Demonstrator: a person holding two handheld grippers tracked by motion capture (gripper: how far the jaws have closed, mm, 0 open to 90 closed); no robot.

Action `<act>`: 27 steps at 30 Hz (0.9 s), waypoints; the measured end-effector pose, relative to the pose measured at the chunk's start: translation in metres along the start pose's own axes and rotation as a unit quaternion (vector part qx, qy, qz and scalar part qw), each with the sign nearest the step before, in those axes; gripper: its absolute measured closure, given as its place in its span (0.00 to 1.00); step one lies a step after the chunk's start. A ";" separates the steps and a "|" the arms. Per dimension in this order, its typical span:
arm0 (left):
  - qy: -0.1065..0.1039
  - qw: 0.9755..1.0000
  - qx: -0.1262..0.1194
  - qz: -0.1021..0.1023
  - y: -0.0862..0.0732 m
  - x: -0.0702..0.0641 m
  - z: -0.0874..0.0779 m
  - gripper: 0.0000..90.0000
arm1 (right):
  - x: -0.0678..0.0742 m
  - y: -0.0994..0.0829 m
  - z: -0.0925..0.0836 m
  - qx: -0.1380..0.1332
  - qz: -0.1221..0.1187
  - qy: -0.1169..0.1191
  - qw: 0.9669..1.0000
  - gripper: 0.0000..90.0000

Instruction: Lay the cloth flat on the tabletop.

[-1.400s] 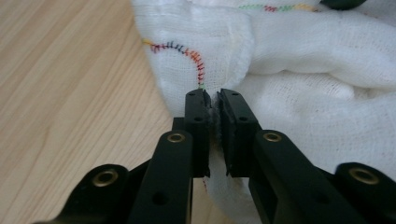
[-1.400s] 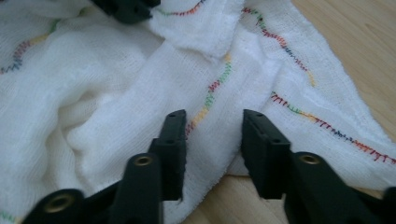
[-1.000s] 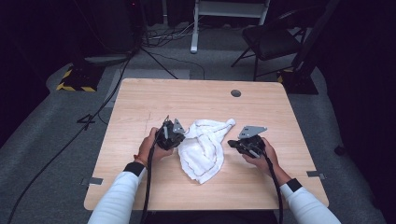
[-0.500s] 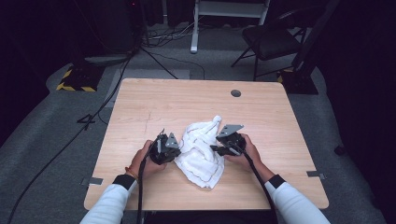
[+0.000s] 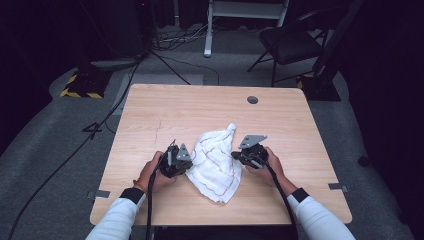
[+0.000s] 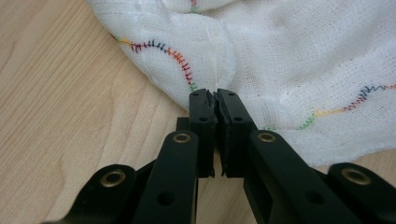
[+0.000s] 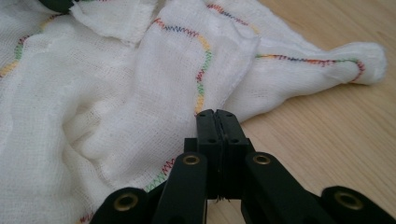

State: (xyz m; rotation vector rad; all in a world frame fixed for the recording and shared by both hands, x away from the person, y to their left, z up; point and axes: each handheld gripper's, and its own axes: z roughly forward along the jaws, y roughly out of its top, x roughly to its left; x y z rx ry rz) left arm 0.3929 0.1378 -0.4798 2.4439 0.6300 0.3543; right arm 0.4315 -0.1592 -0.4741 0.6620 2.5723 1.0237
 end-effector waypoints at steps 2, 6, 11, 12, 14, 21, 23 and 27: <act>0.000 1.000 -0.001 0.001 0.000 -0.001 -0.001 0.95 | -0.003 -0.002 -0.010 -0.006 0.002 -0.008 1.000 1.00; -0.002 1.000 -0.005 -0.004 -0.003 -0.008 -0.004 0.95 | -0.009 -0.012 -0.037 -0.007 0.015 -0.033 0.999 1.00; -0.002 1.000 -0.007 0.000 -0.003 -0.031 -0.006 0.95 | -0.016 -0.032 -0.066 0.010 0.039 -0.068 0.997 1.00; -0.004 1.000 -0.007 0.001 -0.003 -0.034 -0.006 0.95 | -0.020 -0.040 -0.073 0.016 0.048 -0.079 0.996 1.00; -0.006 1.000 -0.012 0.003 -0.002 -0.043 -0.007 0.94 | -0.024 -0.052 -0.081 0.025 0.067 -0.090 0.993 1.00; -0.064 0.998 -0.012 0.013 0.004 -0.075 -0.003 0.92 | -0.042 -0.090 -0.095 0.049 0.121 -0.105 0.986 1.00; -0.072 0.997 -0.011 0.016 0.006 -0.082 -0.003 0.87 | -0.044 -0.095 -0.095 0.055 0.125 -0.109 0.985 1.00; -0.076 0.997 -0.019 0.010 0.007 -0.087 -0.003 0.55 | -0.048 -0.097 -0.094 0.052 0.130 -0.116 0.983 0.96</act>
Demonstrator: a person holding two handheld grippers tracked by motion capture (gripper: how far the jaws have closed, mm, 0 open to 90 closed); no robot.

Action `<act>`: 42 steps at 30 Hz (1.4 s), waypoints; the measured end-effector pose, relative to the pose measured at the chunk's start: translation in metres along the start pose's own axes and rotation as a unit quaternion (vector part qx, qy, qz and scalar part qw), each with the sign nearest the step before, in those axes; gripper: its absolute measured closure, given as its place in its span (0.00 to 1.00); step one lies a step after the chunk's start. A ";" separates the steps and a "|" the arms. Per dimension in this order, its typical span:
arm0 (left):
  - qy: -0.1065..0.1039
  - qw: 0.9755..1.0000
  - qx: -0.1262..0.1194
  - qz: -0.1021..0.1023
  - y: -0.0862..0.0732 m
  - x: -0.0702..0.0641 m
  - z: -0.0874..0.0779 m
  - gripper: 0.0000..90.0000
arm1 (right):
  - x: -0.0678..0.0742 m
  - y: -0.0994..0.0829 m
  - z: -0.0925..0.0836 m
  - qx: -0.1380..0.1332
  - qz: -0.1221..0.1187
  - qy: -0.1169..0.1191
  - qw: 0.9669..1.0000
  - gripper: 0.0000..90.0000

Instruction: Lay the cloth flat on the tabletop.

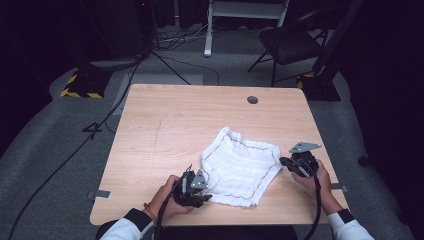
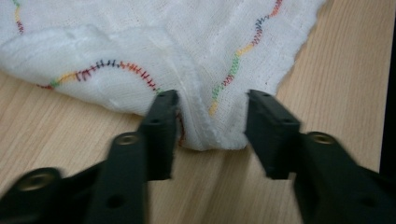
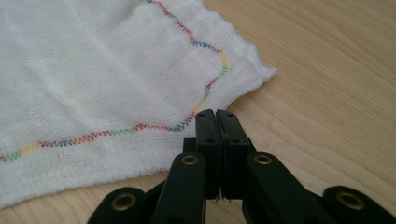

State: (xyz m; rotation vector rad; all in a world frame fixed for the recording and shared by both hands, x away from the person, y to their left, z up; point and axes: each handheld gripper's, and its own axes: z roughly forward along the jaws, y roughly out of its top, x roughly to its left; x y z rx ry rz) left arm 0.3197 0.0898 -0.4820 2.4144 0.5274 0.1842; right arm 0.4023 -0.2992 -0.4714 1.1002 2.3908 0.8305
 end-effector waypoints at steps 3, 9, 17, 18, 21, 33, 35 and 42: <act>0.015 0.999 -0.027 -0.033 0.001 0.007 -0.007 0.33 | -0.001 0.001 -0.001 -0.004 0.002 -0.008 1.000 0.89; 0.050 0.993 -0.088 -0.054 0.006 0.028 -0.037 0.22 | -0.008 0.004 -0.006 -0.032 0.024 -0.022 0.999 0.69; 0.050 0.993 -0.081 -0.072 0.037 0.088 -0.026 0.22 | -0.015 0.016 -0.006 -0.059 0.027 -0.019 0.998 0.61; 0.049 0.993 -0.075 -0.073 0.042 0.095 -0.019 0.21 | -0.016 0.018 -0.003 -0.057 0.025 -0.020 0.998 0.60; 0.054 0.993 -0.068 -0.076 0.063 0.114 0.004 0.23 | -0.018 0.021 0.007 -0.053 0.019 -0.022 0.998 0.60; 0.081 0.993 -0.007 -0.088 0.112 0.155 0.093 0.28 | -0.026 0.026 0.038 -0.024 0.029 0.006 0.999 0.56; 0.079 0.992 -0.004 -0.094 0.109 0.160 0.096 0.34 | -0.026 0.025 0.041 -0.016 0.028 0.008 0.999 0.56; 0.043 0.994 -0.020 -0.097 0.100 0.166 0.092 0.58 | -0.030 0.024 0.048 -0.009 0.042 0.015 0.999 0.50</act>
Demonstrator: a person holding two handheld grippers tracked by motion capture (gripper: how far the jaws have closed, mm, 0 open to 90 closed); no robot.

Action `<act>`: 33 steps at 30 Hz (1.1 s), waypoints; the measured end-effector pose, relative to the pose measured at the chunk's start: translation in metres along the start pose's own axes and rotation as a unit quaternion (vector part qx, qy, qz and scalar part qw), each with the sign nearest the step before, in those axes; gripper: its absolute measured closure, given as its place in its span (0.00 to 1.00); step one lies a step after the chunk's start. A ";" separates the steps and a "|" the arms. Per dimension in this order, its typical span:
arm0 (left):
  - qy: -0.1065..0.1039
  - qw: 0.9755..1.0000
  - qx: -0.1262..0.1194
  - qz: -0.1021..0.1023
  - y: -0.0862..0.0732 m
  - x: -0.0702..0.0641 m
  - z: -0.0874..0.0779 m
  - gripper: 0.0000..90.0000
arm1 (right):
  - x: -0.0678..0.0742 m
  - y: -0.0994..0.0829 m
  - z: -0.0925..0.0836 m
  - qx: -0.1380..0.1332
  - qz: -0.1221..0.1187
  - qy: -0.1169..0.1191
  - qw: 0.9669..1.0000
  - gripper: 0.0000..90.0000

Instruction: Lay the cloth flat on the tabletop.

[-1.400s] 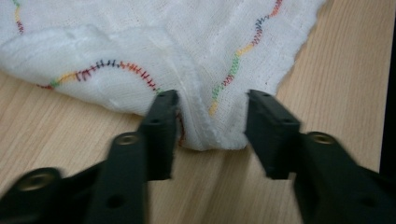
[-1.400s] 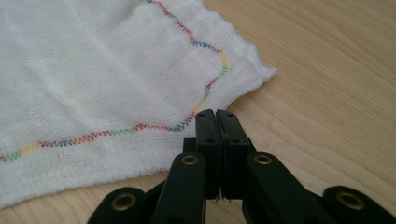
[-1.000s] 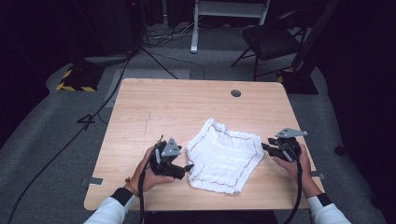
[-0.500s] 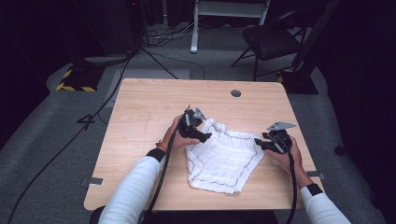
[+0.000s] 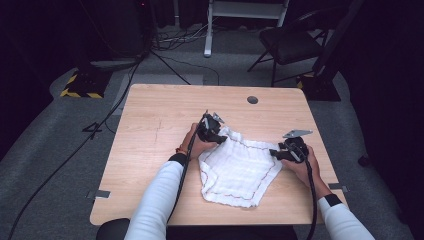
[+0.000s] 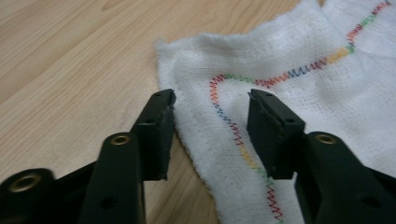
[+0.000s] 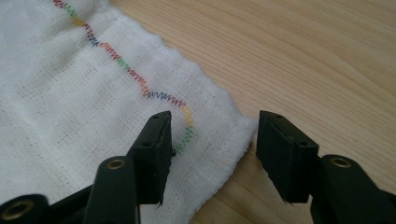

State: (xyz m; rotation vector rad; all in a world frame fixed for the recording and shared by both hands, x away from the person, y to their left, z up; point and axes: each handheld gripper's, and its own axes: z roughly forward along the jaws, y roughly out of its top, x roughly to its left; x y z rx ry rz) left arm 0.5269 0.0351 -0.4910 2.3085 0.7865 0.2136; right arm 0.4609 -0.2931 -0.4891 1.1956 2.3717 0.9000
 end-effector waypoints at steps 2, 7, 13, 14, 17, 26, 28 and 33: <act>-0.008 1.000 -0.002 0.005 0.000 -0.001 0.000 0.65 | -0.004 0.001 0.003 0.001 0.003 0.016 1.000 0.50; -0.024 1.000 0.006 0.009 0.001 -0.001 -0.001 0.85 | -0.003 0.007 0.007 -0.005 -0.027 0.044 0.999 0.76; -0.005 1.000 -0.014 -0.003 -0.002 0.001 -0.013 0.94 | 0.004 0.011 0.004 -0.013 -0.047 0.022 0.999 0.95; -0.004 1.000 -0.021 -0.004 -0.004 0.003 -0.018 0.94 | 0.004 0.013 0.002 -0.020 -0.042 0.018 0.999 0.95; 0.001 0.999 -0.039 0.000 -0.008 0.003 -0.034 0.94 | 0.005 0.019 -0.007 -0.049 -0.041 0.003 0.998 0.96; 0.022 0.994 -0.108 0.018 -0.006 -0.005 -0.096 0.95 | 0.019 0.051 -0.046 -0.140 -0.059 -0.001 0.988 0.96; 0.028 0.991 -0.125 0.025 -0.006 -0.010 -0.111 0.95 | 0.021 0.056 -0.056 -0.153 -0.059 0.003 0.986 0.96; 0.035 0.985 -0.162 0.044 -0.005 -0.025 -0.146 0.95 | 0.026 0.064 -0.079 -0.187 -0.068 0.001 0.980 0.96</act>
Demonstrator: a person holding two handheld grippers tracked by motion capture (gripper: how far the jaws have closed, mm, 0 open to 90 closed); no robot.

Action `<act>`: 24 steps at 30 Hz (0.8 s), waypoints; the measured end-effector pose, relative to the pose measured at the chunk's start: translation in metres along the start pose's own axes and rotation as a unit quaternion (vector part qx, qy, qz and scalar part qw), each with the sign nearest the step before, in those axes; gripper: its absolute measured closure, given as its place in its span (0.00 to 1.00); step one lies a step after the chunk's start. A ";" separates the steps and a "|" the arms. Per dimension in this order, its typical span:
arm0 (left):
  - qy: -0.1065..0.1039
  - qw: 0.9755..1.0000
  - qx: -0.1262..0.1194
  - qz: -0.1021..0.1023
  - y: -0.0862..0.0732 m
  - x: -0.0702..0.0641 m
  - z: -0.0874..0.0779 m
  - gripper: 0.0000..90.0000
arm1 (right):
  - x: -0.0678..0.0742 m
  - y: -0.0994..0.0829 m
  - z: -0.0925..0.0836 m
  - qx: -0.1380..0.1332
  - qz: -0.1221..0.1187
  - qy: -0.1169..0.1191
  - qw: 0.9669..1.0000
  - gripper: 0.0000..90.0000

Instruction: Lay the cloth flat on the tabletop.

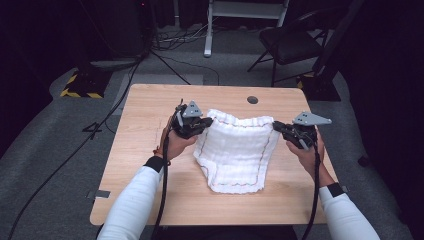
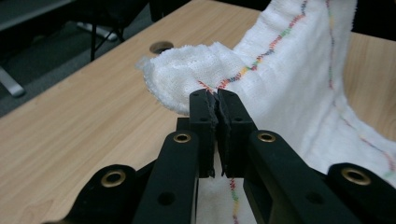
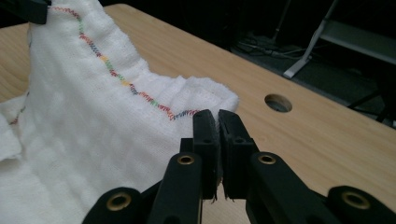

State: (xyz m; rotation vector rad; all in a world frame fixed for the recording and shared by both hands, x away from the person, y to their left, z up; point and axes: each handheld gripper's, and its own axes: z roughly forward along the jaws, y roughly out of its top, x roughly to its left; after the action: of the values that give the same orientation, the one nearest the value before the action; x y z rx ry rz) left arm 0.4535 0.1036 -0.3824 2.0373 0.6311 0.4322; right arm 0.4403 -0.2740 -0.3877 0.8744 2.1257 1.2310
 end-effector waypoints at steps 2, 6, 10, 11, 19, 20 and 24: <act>0.000 1.000 -0.013 0.009 0.006 -0.005 -0.011 0.95 | 0.004 0.012 -0.013 -0.026 -0.009 0.000 1.000 0.96; 0.007 0.999 -0.027 0.027 0.018 -0.012 -0.028 0.95 | 0.009 0.025 -0.027 -0.048 -0.020 -0.004 0.999 0.96; 0.016 0.998 -0.040 0.036 0.023 -0.013 -0.040 0.95 | 0.015 0.038 -0.041 -0.067 -0.034 -0.010 0.997 0.96; 0.016 0.998 -0.044 0.034 0.022 -0.013 -0.042 0.95 | 0.016 0.040 -0.043 -0.071 -0.037 -0.011 0.997 0.97; 0.019 0.996 -0.075 0.050 0.027 -0.023 -0.061 0.95 | 0.023 0.051 -0.060 -0.097 -0.050 -0.021 0.994 0.97; 0.018 0.996 -0.078 0.050 0.028 -0.024 -0.062 0.95 | 0.023 0.053 -0.063 -0.101 -0.051 -0.024 0.993 0.97; 0.020 0.994 -0.086 0.059 0.035 -0.028 -0.067 0.95 | 0.025 0.060 -0.072 -0.113 -0.055 -0.030 0.992 0.97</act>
State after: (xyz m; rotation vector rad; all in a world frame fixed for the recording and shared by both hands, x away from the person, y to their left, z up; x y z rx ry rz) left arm 0.4043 0.1172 -0.3201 1.9123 0.4814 0.5784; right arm 0.3886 -0.2718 -0.3056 0.6768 1.9146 1.3388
